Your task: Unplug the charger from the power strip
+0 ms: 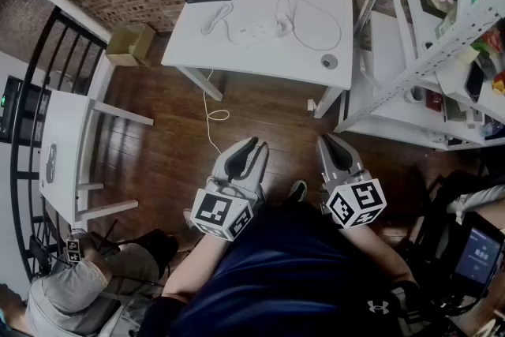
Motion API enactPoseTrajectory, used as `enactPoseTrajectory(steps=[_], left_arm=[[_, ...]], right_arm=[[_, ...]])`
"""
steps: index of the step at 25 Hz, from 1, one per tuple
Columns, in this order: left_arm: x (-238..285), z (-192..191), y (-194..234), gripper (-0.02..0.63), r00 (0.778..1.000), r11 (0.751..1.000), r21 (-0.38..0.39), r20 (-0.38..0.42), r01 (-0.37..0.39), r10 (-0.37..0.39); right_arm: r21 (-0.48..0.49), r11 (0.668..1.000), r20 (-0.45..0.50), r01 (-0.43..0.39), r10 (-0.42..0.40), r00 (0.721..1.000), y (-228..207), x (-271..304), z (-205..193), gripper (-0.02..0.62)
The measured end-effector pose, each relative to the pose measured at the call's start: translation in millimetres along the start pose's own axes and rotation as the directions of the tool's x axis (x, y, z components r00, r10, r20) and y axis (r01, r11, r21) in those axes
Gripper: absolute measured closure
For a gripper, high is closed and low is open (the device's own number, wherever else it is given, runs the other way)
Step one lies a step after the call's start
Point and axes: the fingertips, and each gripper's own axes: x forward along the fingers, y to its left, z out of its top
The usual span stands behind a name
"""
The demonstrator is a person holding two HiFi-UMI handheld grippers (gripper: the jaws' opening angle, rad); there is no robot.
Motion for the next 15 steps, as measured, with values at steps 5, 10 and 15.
enactPoseTrajectory(steps=[5,10,15], left_arm=[[6,3,3,0.525,1.0,1.0,-0.003,-0.005,-0.015,0.015],[16,6,33,0.525,0.999,0.999,-0.028,-0.009,-0.043,0.043],[43,4,68,0.525,0.999,0.998,-0.051,-0.004,-0.043,0.043]], right_arm=[[0.028,1.0,-0.022,-0.002,0.003,1.0,-11,8,-1,0.572],[0.026,1.0,-0.037,0.005,-0.004,0.999,-16,36,2,0.572],[0.012,1.0,-0.061,0.025,-0.024,0.998,-30,73,3,0.572]])
